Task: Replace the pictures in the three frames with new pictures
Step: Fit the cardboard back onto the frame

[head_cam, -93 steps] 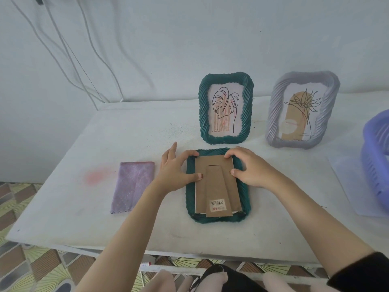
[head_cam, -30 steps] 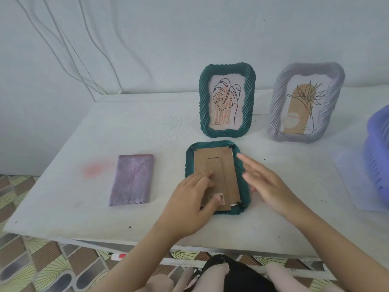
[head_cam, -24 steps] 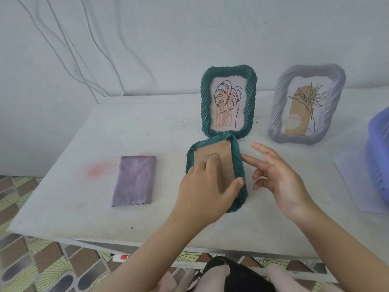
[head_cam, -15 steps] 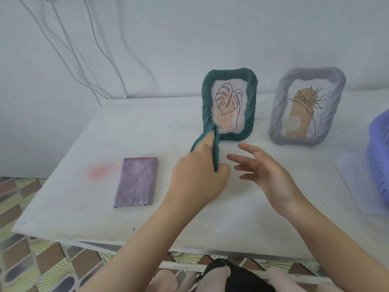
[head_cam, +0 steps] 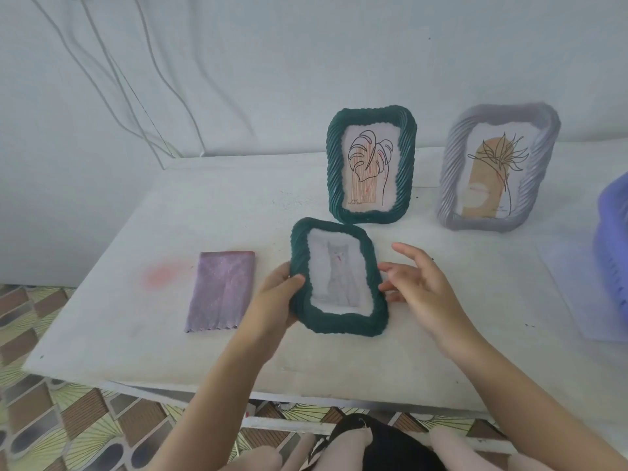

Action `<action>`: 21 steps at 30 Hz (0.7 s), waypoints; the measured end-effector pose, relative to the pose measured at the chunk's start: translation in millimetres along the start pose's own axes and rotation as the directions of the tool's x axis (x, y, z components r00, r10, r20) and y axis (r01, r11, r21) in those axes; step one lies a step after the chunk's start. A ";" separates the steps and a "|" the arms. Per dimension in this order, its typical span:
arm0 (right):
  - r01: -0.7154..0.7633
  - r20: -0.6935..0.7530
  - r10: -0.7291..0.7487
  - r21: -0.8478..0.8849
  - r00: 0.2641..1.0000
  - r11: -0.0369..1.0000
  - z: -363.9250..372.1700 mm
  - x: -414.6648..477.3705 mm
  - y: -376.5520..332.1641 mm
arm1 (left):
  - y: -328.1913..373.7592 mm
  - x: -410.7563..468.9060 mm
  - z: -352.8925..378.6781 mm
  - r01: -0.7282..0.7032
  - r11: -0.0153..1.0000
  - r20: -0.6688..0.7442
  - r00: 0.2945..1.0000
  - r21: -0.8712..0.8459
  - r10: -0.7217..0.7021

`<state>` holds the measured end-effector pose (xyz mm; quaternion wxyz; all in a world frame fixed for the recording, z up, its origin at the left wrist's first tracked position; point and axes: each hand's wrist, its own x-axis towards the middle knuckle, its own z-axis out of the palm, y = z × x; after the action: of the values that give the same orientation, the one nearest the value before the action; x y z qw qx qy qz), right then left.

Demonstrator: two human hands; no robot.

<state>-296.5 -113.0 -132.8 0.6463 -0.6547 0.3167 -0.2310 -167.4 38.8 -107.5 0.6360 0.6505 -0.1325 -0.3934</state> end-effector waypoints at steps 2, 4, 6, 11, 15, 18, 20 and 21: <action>0.028 -0.020 -0.029 -0.057 0.999 0.998 -3.6 1.7 1.1 | -12.3 5.5 5.3 -0.012 0.998 -0.012 1.000 0.064 0.013; 0.071 -0.052 -0.081 -0.160 0.995 0.985 -7.3 3.2 3.2 | -21.4 10.1 7.0 -0.064 0.960 -0.072 0.994 0.271 0.087; 0.129 -0.060 -0.152 -0.284 0.987 0.950 -10.9 3.4 5.6 | -26.0 13.2 6.8 -0.126 0.829 -0.103 0.971 0.545 0.216; 0.287 0.111 -0.306 -0.725 0.946 0.626 -22.2 7.3 18.0 | -33.8 19.1 1.5 -0.169 0.505 -0.051 0.918 0.847 0.392; 0.251 0.225 -0.113 -0.840 0.968 0.481 -21.9 9.0 24.3 | -35.2 21.0 -2.4 -0.178 0.373 -0.002 0.901 0.910 0.433; 0.248 0.247 -0.057 -0.878 0.967 0.408 -21.7 9.3 26.6 | -38.2 21.1 -5.5 -0.202 0.352 0.024 0.892 0.914 0.451; 0.254 0.255 -0.050 -0.890 0.966 0.378 -21.6 9.3 26.7 | -39.3 21.0 -8.9 -0.237 0.358 0.044 0.881 0.903 0.471; 0.258 0.257 -0.052 -0.893 0.965 0.369 -21.5 9.4 27.1 | -38.9 21.0 -11.6 -0.252 0.366 0.045 0.871 0.896 0.490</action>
<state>-308.4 -133.8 -159.4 0.1766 -0.9474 0.2667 -0.0144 -158.4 39.2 -152.3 0.2898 0.8754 -0.3854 -0.0344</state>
